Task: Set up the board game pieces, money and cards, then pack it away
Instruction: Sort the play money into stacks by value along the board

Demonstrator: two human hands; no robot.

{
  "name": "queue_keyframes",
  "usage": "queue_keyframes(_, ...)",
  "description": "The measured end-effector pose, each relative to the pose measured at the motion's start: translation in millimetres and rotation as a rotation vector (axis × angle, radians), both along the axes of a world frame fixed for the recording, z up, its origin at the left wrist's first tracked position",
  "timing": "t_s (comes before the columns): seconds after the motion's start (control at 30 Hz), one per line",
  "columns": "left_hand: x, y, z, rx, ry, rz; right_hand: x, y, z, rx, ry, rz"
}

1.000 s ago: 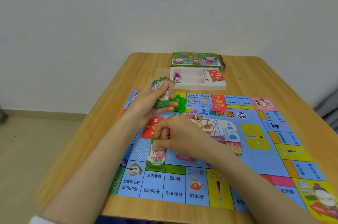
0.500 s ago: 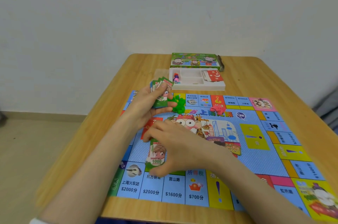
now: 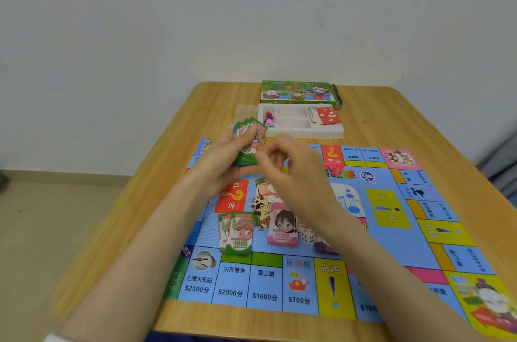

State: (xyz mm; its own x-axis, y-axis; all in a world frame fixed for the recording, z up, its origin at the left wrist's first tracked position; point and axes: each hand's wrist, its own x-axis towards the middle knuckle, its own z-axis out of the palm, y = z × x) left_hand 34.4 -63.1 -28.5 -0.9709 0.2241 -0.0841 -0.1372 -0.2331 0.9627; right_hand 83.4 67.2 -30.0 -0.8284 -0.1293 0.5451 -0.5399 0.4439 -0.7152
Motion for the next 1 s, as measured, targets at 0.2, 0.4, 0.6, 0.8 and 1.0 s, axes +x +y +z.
queue_keyframes(0.2,12,4,6,-0.03,-0.012,-0.287,-14,13,-5,-0.073,-0.107,-0.208)
queue_keyframes(0.4,12,5,2,-0.143,0.048,-0.311,-13,15,-3,-0.122,-0.043,-0.231)
queue_keyframes(0.6,12,5,3,-0.133,0.062,-0.251,-10,15,0,-0.125,0.006,-0.219)
queue_keyframes(0.8,12,5,5,-0.073,0.039,-0.217,-13,15,-2,-0.17,-0.017,-0.261)
queue_keyframes(1.0,12,4,6,-0.043,0.046,-0.132,-10,15,4,-0.281,0.048,-0.293)
